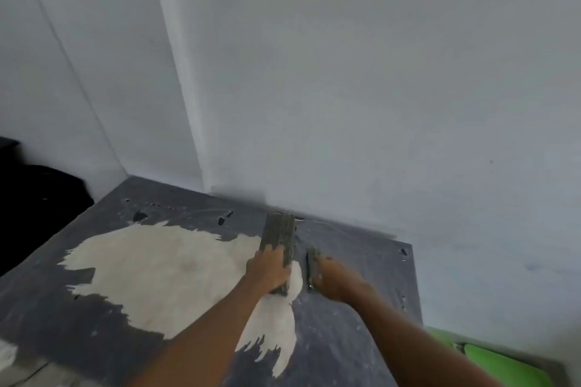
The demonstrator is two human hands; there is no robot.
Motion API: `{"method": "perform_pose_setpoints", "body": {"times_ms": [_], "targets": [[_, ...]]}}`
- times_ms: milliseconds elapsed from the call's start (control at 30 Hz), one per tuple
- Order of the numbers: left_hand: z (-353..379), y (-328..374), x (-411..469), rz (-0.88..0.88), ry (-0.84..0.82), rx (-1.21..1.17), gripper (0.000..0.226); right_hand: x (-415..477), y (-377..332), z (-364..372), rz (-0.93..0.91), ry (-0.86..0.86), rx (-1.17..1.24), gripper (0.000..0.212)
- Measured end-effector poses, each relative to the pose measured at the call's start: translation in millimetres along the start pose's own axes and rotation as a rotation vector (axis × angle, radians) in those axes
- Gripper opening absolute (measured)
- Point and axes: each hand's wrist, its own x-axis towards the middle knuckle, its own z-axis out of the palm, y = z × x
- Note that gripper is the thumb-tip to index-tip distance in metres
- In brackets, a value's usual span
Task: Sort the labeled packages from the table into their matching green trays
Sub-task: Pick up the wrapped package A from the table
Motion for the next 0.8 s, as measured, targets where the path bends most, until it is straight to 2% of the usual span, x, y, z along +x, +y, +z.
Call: {"method": "perform_pose_setpoints", "body": {"times_ms": [100, 233, 300, 500, 667, 800], "targets": [[19.0, -10.8, 22.8, -0.094, -0.023, -0.002, 0.066, 31.1, -4.2, 18.3, 0.036, -0.032, 0.02, 0.043], [46.9, -20.4, 47.8, -0.147, -0.102, -0.001, 0.089, 68.6, -8.9, 33.9, 0.072, -0.094, 0.012, 0.058], [61.3, -23.8, 54.5, -0.164, -0.114, -0.008, 0.094, 84.2, -11.3, 36.7, 0.083, -0.104, 0.018, 0.057], [84.0, -34.4, 56.7, -0.134, 0.069, 0.021, 0.084, 111.5, -11.1, 40.1, 0.12, -0.147, 0.047, 0.054], [52.5, -63.6, 67.6, -0.024, 0.162, 0.018, 0.073, 121.1, -6.6, 38.4, 0.09, -0.107, 0.128, 0.074], [14.5, -91.5, 80.4, 0.063, 0.131, -0.169, 0.059, 128.2, -5.6, 32.3, 0.015, -0.01, 0.098, 0.091]]}}
